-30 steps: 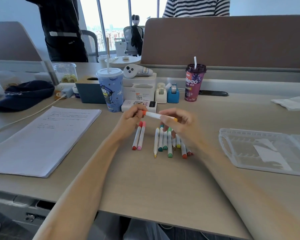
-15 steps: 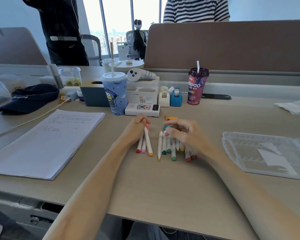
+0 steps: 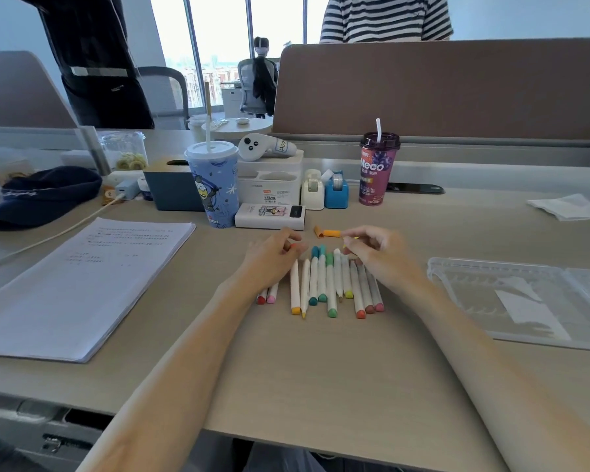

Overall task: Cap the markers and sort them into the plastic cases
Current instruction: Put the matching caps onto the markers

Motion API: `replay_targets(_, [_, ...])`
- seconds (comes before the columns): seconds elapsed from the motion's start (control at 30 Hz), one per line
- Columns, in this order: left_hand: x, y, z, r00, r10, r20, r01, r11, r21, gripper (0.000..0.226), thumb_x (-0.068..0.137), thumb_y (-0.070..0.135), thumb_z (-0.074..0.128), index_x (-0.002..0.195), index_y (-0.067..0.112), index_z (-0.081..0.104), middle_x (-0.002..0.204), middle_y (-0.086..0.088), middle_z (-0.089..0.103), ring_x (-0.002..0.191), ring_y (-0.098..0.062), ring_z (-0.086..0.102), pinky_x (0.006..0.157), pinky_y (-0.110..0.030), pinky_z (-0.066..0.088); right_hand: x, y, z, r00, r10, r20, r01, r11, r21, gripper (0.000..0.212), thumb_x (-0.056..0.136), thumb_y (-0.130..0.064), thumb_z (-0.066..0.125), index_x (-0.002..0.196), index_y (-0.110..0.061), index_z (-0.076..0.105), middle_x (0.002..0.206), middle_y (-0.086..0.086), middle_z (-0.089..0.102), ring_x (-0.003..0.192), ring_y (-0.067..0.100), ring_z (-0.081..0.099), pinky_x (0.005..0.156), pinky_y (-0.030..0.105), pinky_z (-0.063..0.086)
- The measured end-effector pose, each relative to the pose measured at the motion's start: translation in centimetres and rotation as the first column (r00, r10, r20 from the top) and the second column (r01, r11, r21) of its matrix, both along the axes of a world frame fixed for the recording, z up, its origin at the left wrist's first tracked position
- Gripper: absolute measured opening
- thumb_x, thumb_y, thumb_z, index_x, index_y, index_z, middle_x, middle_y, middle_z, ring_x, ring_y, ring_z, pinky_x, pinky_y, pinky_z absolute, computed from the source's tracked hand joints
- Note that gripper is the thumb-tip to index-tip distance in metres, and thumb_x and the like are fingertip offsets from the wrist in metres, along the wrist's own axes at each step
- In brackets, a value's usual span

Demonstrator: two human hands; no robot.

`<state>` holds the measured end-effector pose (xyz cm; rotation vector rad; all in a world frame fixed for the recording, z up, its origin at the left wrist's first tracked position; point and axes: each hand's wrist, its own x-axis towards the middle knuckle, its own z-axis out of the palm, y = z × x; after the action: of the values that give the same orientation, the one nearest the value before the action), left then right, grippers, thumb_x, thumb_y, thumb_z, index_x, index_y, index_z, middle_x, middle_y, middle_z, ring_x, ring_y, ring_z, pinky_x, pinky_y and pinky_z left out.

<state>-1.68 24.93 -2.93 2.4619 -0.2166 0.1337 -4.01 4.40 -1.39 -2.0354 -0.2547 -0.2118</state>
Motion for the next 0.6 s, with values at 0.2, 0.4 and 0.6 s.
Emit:
replay_targets(0.2, [-0.2, 0.3, 0.3, 0.999, -0.017, 0.049, 0.015, 0.999, 0.037, 0.028, 0.101, 0.035, 0.039, 0.124, 0.03, 0.053, 0.11, 0.012, 0.067, 0.109, -0.012, 0.058, 0.105, -0.044, 0.036, -0.1, -0.2, 0.0, 1.0, -0.018, -0.005, 0.018, 1.0, -0.025, 0.018, 0.096, -0.019, 0.057, 0.111, -0.019, 0.068, 0.093, -0.005, 0.07, 0.093, 0.01, 0.066, 0.081, 0.024, 0.055])
replay_targets(0.4, [-1.6, 1.3, 1.4, 0.992, -0.062, 0.11, 0.057, 0.997, 0.045, 0.02, 0.097, 0.03, 0.05, 0.114, 0.033, 0.062, 0.098, 0.018, 0.057, 0.105, -0.011, 0.051, 0.104, -0.043, 0.036, 0.3, -0.5, 0.0, 0.999, -0.04, 0.005, 0.04, 0.997, -0.061, 0.018, 0.096, -0.02, 0.057, 0.11, -0.019, 0.068, 0.096, -0.004, 0.069, 0.088, 0.008, 0.064, 0.081, 0.025, 0.053])
replay_targets(0.6, [-2.3, 1.5, 1.5, 0.97, -0.203, 0.134, 0.17, 0.959, 0.225, 0.013, 0.094, 0.036, 0.056, 0.103, 0.038, 0.064, 0.098, 0.018, 0.064, 0.098, -0.005, 0.053, 0.099, -0.042, 0.036, 0.2, -0.6, -0.2, 1.0, -0.014, 0.002, 0.015, 0.997, -0.07, 0.013, 0.096, -0.021, 0.058, 0.104, -0.026, 0.065, 0.098, -0.003, 0.069, 0.093, 0.011, 0.064, 0.085, 0.03, 0.054])
